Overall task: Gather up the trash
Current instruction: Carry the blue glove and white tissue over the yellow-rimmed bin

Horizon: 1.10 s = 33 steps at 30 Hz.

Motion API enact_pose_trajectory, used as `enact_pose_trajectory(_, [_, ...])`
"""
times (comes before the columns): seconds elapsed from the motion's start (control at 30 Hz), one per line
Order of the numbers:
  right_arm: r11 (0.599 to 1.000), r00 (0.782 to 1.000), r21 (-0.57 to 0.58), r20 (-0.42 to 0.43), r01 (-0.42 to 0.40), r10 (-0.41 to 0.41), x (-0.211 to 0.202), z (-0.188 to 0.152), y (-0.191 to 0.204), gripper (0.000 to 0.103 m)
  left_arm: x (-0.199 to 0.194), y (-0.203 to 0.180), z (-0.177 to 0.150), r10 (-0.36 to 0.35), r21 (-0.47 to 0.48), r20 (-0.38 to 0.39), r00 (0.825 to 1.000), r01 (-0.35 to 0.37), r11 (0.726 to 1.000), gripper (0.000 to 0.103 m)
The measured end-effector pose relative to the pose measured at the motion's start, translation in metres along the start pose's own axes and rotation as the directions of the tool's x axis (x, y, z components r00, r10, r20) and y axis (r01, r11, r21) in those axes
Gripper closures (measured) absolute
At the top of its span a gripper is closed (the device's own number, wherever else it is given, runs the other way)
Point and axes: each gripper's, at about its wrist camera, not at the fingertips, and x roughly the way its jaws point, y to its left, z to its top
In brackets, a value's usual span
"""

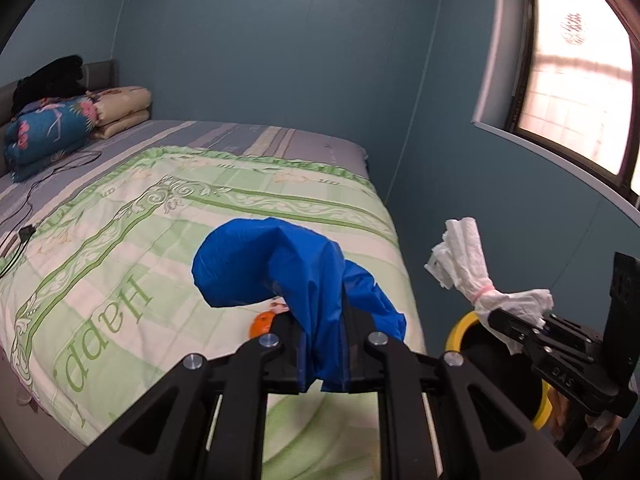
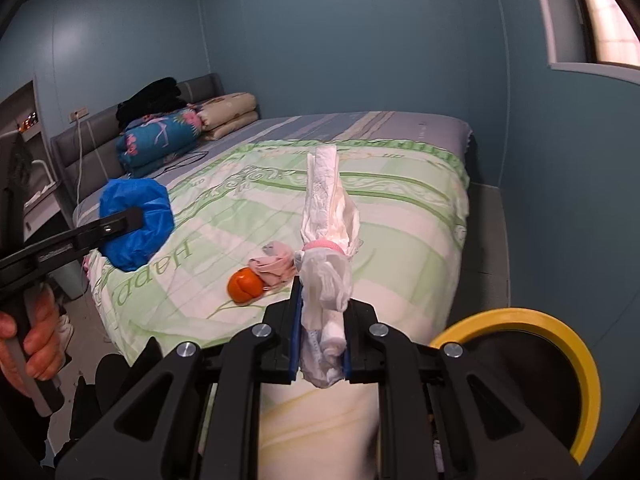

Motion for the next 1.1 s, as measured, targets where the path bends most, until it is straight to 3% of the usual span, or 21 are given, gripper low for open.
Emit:
enact_pose_trajectory(0.27, [0.996, 0.999, 0.073, 0.011, 0.043, -0.044, -0.023, -0.006, -0.041, 0.089, -0.008, -0.056, 0.003, -0.074, 0.088, 0.009, 0.997, 0.073, 0.993, 0.092])
enact_pose_trajectory(0.37, [0.992, 0.993, 0.064, 0.038, 0.107, -0.109, -0.032, -0.009, -0.05, 0.089, -0.006, -0.075, 0.005, -0.103, 0.111, 0.004, 0.995, 0.101, 0.989, 0.092])
enact_pose_trajectory(0.53, [0.985, 0.988, 0.097, 0.043, 0.142, -0.147, -0.04, -0.016, -0.07, 0.089, -0.004, -0.101, 0.006, -0.138, 0.145, 0.013, 0.99, 0.134, 0.98, 0.092])
enact_pose_trajectory(0.83, [0.971, 0.979, 0.15, 0.055, 0.187, -0.197, -0.054, -0.024, -0.102, 0.089, 0.01, -0.15, 0.008, -0.233, 0.182, 0.002, 0.972, 0.229, 0.956, 0.092])
enact_pose_trajectory(1.1, [0.957, 0.972, 0.193, 0.049, 0.216, -0.23, -0.059, -0.036, -0.121, 0.088, 0.025, -0.186, -0.002, -0.259, 0.235, -0.025, 0.966, 0.257, 0.937, 0.092])
